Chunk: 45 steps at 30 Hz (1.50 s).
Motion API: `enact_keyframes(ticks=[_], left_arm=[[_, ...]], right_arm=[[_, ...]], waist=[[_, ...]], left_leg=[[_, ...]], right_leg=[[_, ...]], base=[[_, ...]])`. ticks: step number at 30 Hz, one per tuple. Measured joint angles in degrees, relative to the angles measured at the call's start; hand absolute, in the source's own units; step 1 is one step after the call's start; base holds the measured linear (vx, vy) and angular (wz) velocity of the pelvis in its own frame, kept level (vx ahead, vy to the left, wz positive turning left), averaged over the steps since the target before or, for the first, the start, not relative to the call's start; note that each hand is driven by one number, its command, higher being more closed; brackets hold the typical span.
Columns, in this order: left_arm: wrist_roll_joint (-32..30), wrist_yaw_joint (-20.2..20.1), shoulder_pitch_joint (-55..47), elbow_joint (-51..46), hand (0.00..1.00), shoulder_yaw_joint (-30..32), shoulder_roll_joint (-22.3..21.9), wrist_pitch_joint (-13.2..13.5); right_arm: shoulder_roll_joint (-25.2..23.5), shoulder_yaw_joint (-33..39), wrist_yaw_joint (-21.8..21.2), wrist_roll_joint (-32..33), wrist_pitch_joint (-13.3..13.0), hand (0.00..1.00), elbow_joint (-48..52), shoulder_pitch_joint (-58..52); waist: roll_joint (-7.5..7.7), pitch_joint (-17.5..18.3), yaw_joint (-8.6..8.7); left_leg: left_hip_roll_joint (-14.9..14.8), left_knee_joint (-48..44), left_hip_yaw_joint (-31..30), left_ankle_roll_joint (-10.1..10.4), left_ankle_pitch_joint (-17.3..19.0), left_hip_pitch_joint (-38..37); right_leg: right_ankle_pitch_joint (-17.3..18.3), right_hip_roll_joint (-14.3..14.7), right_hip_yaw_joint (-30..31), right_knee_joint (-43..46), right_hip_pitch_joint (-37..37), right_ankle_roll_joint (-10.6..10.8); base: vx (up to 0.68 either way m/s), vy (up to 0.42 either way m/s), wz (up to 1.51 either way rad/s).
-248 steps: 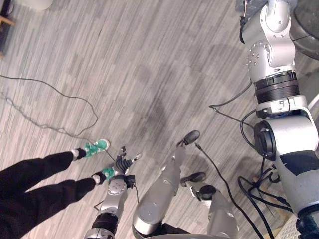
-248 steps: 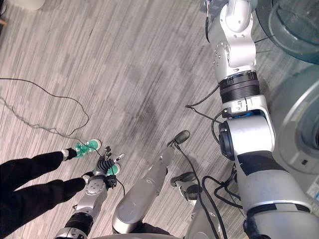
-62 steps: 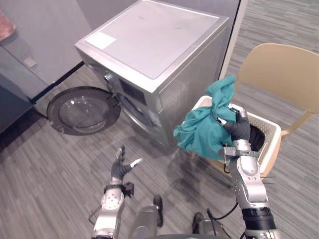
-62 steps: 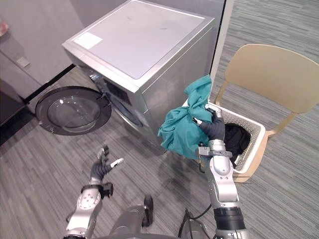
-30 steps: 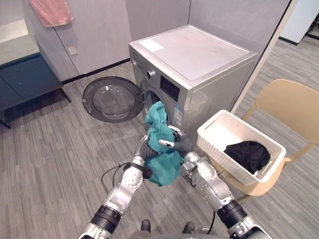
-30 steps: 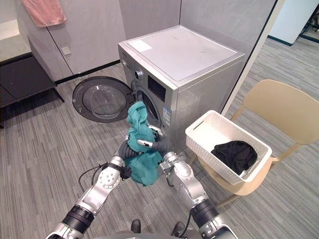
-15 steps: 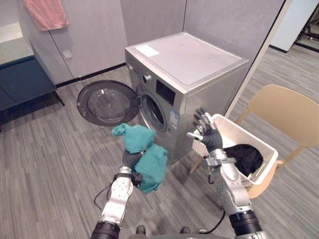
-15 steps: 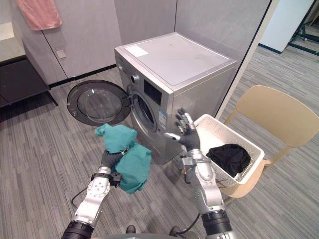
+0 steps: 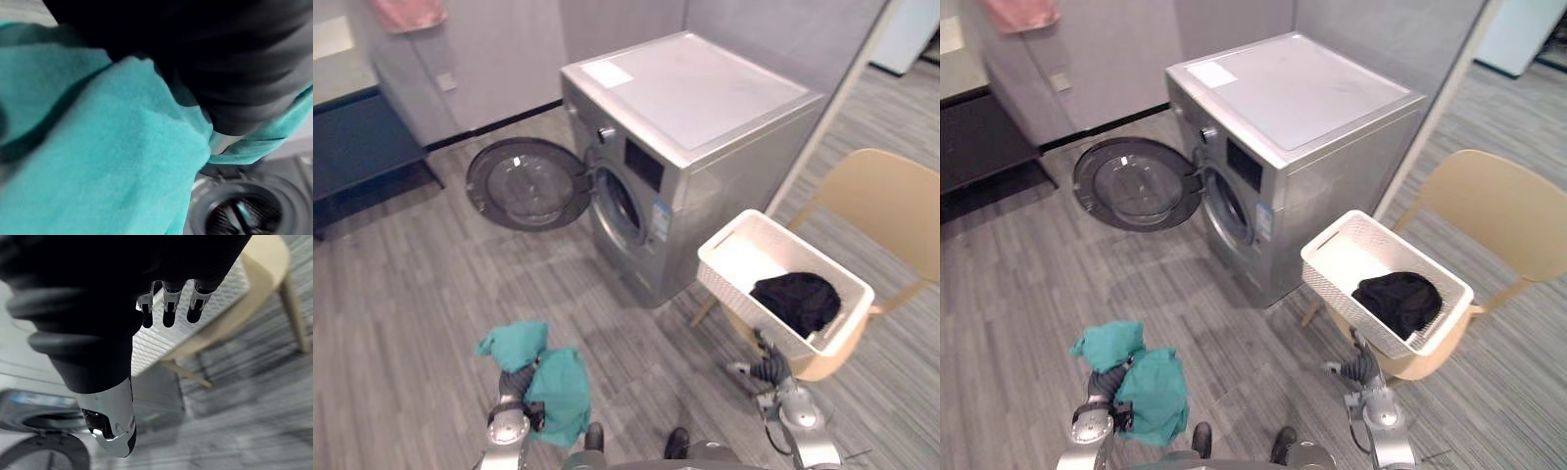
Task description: Pick up the laundry basket with both hands and put the clothes into the washing machine.
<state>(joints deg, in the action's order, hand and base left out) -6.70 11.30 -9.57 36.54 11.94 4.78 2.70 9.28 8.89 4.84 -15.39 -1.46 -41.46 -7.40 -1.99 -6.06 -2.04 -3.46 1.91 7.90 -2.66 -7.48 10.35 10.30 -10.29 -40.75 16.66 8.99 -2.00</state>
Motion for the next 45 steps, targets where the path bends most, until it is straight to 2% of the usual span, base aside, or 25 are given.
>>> enact_keyframes(ticks=[1,3,4,8,10,11,12,13,14,15,17,19,22,23,25,27,28,29,30,32,36,39,41,43,45], left_arm=[[0.0,0.1,0.4,2.2,1.0,0.1,0.0,-0.2],[0.0,0.2,0.2,5.1,1.0,1.0,-0.2,-0.9],[0.0,0.4,-0.5,6.8,1.0,1.3,-0.4,-1.2],[0.0,0.9,-1.8,9.5,1.0,1.6,-0.1,-1.2],[0.1,1.1,-2.2,10.2,1.0,1.6,0.0,-1.2],[0.2,1.1,-2.9,10.1,1.0,1.4,0.1,-1.3],[0.4,1.2,-2.7,10.1,1.0,1.0,0.0,-1.3],[0.4,1.2,-2.6,10.1,1.0,0.3,0.1,-1.5],[0.5,1.2,-2.0,9.9,1.0,-0.2,0.9,-1.5],[0.5,1.4,-1.4,9.9,1.0,-0.2,1.7,-1.6],[1.7,1.7,1.5,9.3,1.0,-0.2,2.7,-1.6],[2.2,1.7,4.4,9.4,1.0,-0.3,3.2,-1.6],[2.1,1.5,7.3,10.1,1.0,-1.1,2.2,-1.5],[2.0,1.4,7.5,10.1,1.0,-1.3,2.0,-1.5],[1.6,1.4,7.2,10.1,1.0,-1.2,0.9,-1.4],[1.5,1.3,5.7,10.0,1.0,-1.1,-0.3,-1.3],[1.4,1.2,5.7,9.8,1.0,0.2,-1.1,-1.4],[1.4,1.2,5.1,8.4,1.0,1.1,-2.3,-1.6],[1.4,1.2,4.3,7.6,1.0,1.5,-2.9,-1.6],[1.4,1.2,3.5,5.5,1.0,1.2,-3.7,-1.6],[1.4,1.2,4.9,3.6,1.0,1.0,-4.4,-1.4],[1.3,1.1,5.3,3.5,1.0,-0.8,-4.8,-1.4],[1.3,1.2,5.4,3.6,1.0,-1.0,-5.4,-1.4],[1.2,1.1,4.3,4.0,1.0,-1.1,-6.4,-1.4],[0.3,1.0,4.2,5.1,1.0,-1.1,-6.2,-1.7]], right_arm=[[0.1,0.9,0.5,0.0,0.3,0.0,-1.7,0.4],[0.0,0.9,0.8,0.0,0.6,0.0,-3.3,1.7],[-0.2,0.9,1.1,0.0,0.6,0.0,-3.9,2.7],[-1.6,0.8,1.7,0.1,0.6,0.0,-5.4,4.7],[-2.5,0.7,1.7,0.1,0.8,0.0,-5.6,4.4],[-2.8,0.6,1.7,0.1,0.9,0.0,-5.3,3.7],[-2.5,0.6,1.7,0.1,0.9,0.0,-5.2,3.6],[-2.5,0.3,1.7,0.2,1.4,0.0,-5.2,3.5],[-2.7,-0.9,1.7,0.5,1.8,0.0,-5.3,3.0],[-3.5,-1.5,1.6,1.0,1.8,0.0,-5.5,2.7],[-3.5,-2.0,1.7,1.4,1.7,0.0,-5.4,3.1],[-3.5,-2.2,1.7,1.9,1.2,0.0,-5.2,3.2],[-4.1,-2.8,1.7,1.9,1.5,0.0,-5.5,2.9],[-4.2,-2.7,1.6,1.8,1.6,0.0,-5.5,2.8],[-4.2,-1.9,1.6,1.8,1.8,0.0,-4.7,2.3],[-4.2,-1.7,1.5,1.8,1.8,0.0,-3.3,1.6],[-4.3,-1.6,1.3,1.8,1.9,0.0,-2.3,1.6],[-4.3,-1.7,1.3,1.9,1.9,0.0,-1.1,1.1],[-4.5,-2.0,1.3,2.0,1.9,0.0,0.0,0.5],[-5.4,-2.2,1.9,2.6,1.9,0.0,1.6,0.4],[-6.6,-2.1,2.6,3.6,2.0,0.0,2.7,0.4],[-7.8,-2.0,2.7,3.7,2.1,0.0,2.8,0.3],[-7.9,-1.8,2.8,3.6,2.0,0.0,2.8,0.5],[-7.7,-1.8,2.9,3.6,2.0,0.0,2.7,0.1],[-9.1,-1.6,2.9,3.5,2.2,0.0,2.5,-0.8]], waist=[[-0.77,-0.7,-0.21],[-0.47,-1.4,-0.25],[-0.48,-1.6,-0.33],[1.3,-2.6,-0.65],[3.05,-3.8,-0.79],[4.42,-4.2,-1.73],[4.43,-4.9,-1.83],[4.3,-5.3,-1.48],[3.38,-5.8,0.13],[3.11,-6.9,1.36],[4.2,-8.3,2.18],[4.86,-9.6,2.9],[6.1,-10.3,5.06],[6.5,-10.4,5.17],[5.86,-9.6,5.62],[3.0,-8.7,5.7],[2.57,-8.8,6.08],[1.81,-9.3,5.48],[1.36,-9.4,4.82],[2.11,-8.9,2.51],[3.11,-8.6,2.11],[3.34,-8.7,0.42],[2.86,-8.3,-0.45],[0.84,-7.1,-0.45],[2.99,-5.8,-0.18]], left_leg=[[-0.5,0.0,9.1,-1.8,1.5,0.0],[-0.8,-0.1,14.8,-1.3,1.6,-0.3],[-0.4,-0.3,14.5,0.3,1.1,-0.4],[1.2,-1.1,11.3,1.8,3.4,-1.0],[3.0,-4.0,11.4,1.6,7.7,-1.1],[5.0,-4.1,12.1,1.2,9.2,-2.4],[5.2,-4.9,12.1,1.0,9.6,-2.7],[5.4,-6.5,11.6,0.0,10.3,-2.4],[4.8,-7.7,8.6,-0.7,10.7,-3.7],[4.3,-8.5,6.3,-1.2,11.5,-4.3],[3.7,-8.3,3.4,-1.0,11.9,-4.9],[3.7,-7.7,0.9,-0.8,12.0,-6.0],[5.4,-4.3,-3.0,0.6,12.9,-10.6],[5.9,-4.2,-3.4,1.3,13.6,-11.6],[4.8,-7.3,-6.1,2.9,18.6,-13.4],[1.5,-13.0,-5.8,5.8,21.5,-13.5],[-1.4,-27.7,-3.7,7.5,22.0,-7.6],[-5.7,-43.5,-0.9,9.4,18.9,-2.9],[-8.4,-50.9,0.4,9.0,15.6,-1.0],[-13.8,-64.2,3.5,7.6,16.8,4.7],[-14.4,-52.5,7.2,6.0,17.8,8.9],[-9.3,-33.4,0.0,6.9,17.3,8.9],[-6.8,-24.7,-7.8,9.0,15.8,8.0],[-7.5,-21.6,-10.7,9.7,14.1,7.2],[-8.1,-26.6,-5.6,8.7,15.3,6.5]], right_leg=[[0.2,-0.6,-3.5,0.5,-1.1,0.1],[1.2,-2.3,-6.7,2.3,-2.0,1.2],[1.6,-3.1,-7.7,3.1,-2.7,1.8],[2.5,-4.4,-9.0,3.4,-4.9,4.2],[5.3,-8.5,-8.9,8.3,-5.8,6.4],[6.3,-12.0,-5.4,14.4,-4.8,4.3],[5.4,-12.6,0.6,18.1,-2.6,2.5],[2.7,-12.1,10.3,24.0,1.5,-1.7],[-1.7,-10.3,19.8,31.6,5.7,-2.0],[0.5,-7.1,24.7,34.0,7.5,1.9],[4.7,-1.2,26.9,29.5,11.0,3.4],[4.0,2.2,26.6,19.8,13.3,4.0],[-6.0,3.2,27.8,-5.1,12.8,6.9],[-8.0,2.8,28.5,-7.3,12.8,7.0],[-13.1,2.7,29.6,-2.9,12.9,2.8],[-10.9,4.7,27.2,1.2,12.5,-0.3],[-8.3,5.7,26.2,2.9,11.2,-1.7],[-6.6,8.2,26.0,2.8,7.5,-3.7],[-5.4,9.7,26.2,2.8,5.2,-4.4],[-2.6,12.4,29.2,2.0,-0.4,-5.8],[-2.5,12.3,33.3,-2.9,-6.0,-5.7],[-1.3,12.0,40.4,-2.9,-8.4,-4.3],[0.9,12.5,45.5,-2.2,-9.2,-1.9],[3.6,14.2,49.2,0.0,-8.9,0.4],[7.4,13.2,54.4,4.7,-6.7,3.5]], base=[[0.07,0.15,1.52],[0.07,0.1,1.07],[0.08,0.06,0.77],[0.06,0.053,0.42],[0.05,0.066,0.28],[0.07,0.066,0.1],[0.1,0.081,0.13],[0.15,0.123,0.41],[0.23,0.08,0.76],[0.25,0.039,0.8],[0.22,-0.068,0.68],[0.21,-0.084,0.73],[0.28,-0.11,0.77],[0.4,-0.195,0.64],[0.46,-0.252,0.55],[0.66,-0.287,0.4],[0.89,-0.365,0.15],[0.74,-0.296,-0.09],[0.6,-0.201,-0.67],[0.53,-0.133,-0.84],[0.43,-0.061,-0.56],[0.35,0.134,-1.04],[0.34,0.291,-1.32],[0.3,0.403,-1.48],[0.23,0.415,-1.62]])
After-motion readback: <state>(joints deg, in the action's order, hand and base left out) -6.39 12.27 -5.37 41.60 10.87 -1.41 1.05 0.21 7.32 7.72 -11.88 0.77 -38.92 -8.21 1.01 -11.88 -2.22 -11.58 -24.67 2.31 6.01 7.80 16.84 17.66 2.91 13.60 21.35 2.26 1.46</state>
